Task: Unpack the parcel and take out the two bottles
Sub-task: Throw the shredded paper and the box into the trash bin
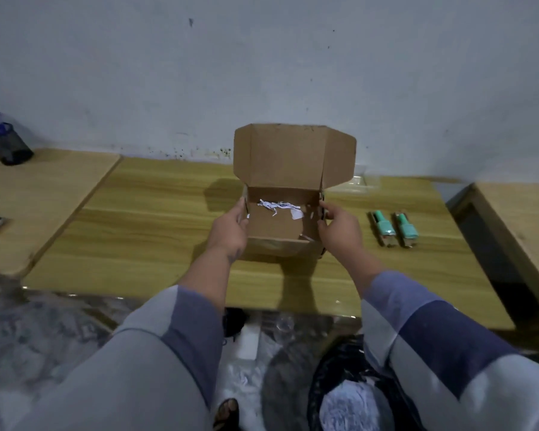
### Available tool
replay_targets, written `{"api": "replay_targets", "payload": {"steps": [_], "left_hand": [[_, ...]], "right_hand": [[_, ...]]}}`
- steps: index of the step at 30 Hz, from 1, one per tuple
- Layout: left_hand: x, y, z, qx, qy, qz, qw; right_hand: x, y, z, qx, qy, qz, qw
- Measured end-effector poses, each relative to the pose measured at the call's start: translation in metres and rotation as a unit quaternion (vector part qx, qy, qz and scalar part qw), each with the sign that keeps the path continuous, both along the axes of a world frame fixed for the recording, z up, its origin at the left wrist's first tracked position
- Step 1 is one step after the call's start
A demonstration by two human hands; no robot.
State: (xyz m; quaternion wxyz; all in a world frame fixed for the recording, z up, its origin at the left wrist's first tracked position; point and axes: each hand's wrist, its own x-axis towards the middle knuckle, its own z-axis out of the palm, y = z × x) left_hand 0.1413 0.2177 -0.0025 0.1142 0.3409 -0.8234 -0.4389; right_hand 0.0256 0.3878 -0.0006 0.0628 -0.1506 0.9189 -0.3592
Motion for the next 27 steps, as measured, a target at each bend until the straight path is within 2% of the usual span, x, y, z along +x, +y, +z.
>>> {"api": "replay_targets", "payload": {"steps": [9, 14, 21, 27], "left_hand": [[0.051, 0.186, -0.023, 0.017, 0.015, -0.021, 1.000], [0.074, 0.260, -0.041, 0.021, 0.000, -0.040, 0.999], [0.115, 0.324, -0.098, 0.052, -0.048, -0.077, 0.995], [0.143, 0.359, -0.175, 0.068, -0.107, -0.124, 0.984]], "right_hand": [[0.061, 0.191, -0.003, 0.014, 0.003, -0.026, 1.000], [0.090, 0.267, -0.024, 0.023, -0.022, -0.056, 0.998], [0.150, 0.337, -0.082, 0.025, -0.076, -0.131, 0.988], [0.179, 0.381, -0.167, 0.063, -0.161, -0.135, 0.976]]}}
